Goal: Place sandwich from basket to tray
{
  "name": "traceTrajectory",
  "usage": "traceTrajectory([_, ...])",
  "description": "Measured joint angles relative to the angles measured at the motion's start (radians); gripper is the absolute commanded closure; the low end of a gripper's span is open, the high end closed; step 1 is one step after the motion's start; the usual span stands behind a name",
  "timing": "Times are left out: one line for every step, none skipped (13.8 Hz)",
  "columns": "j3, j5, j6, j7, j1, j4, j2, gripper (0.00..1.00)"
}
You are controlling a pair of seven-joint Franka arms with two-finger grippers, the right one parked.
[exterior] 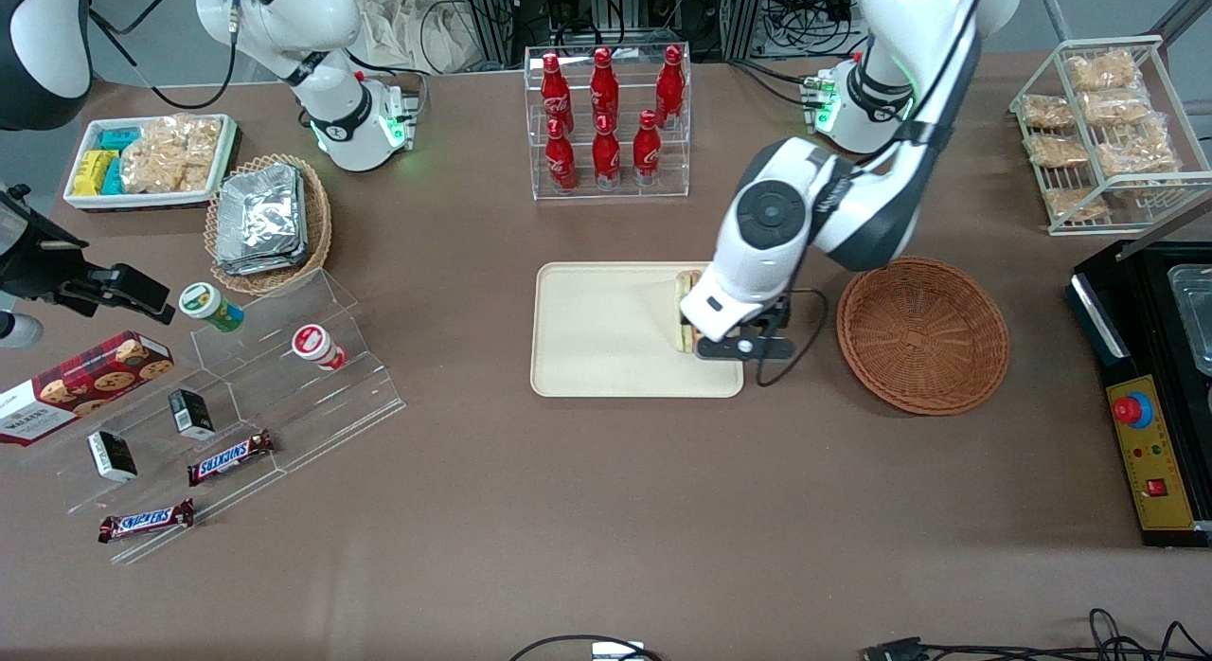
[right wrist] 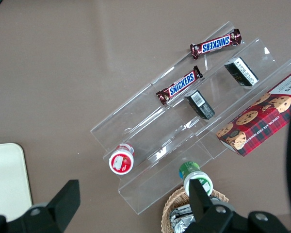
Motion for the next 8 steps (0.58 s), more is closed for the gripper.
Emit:
traceTrajectory([0.001,0.001,-0.016,0.0,0.033,0.001,-0.023,0.0])
traceTrajectory([0.002,0.002,-0.029,0.0,0.066,0.002,-0.048,0.0])
traceTrajectory([0.002,0.006,-0.048,0.001,0.094,0.002,-0.069,0.0])
traceTrajectory([0.003,0.019,-0.069,0.001,0.119,0.002,-0.087,0.0])
traceTrajectory([0.003,0.035,-0.087,0.005,0.141,0.002,-0.101,0.0])
traceTrajectory([0.003,0.045,-0.103,0.023,0.163,0.002,-0.112,0.0])
traceTrajectory([0.004,0.048,-0.124,0.056,0.186,0.002,-0.125,0.0])
traceTrajectory([0.004,0.048,-0.147,0.097,0.213,0.002,-0.14,0.0])
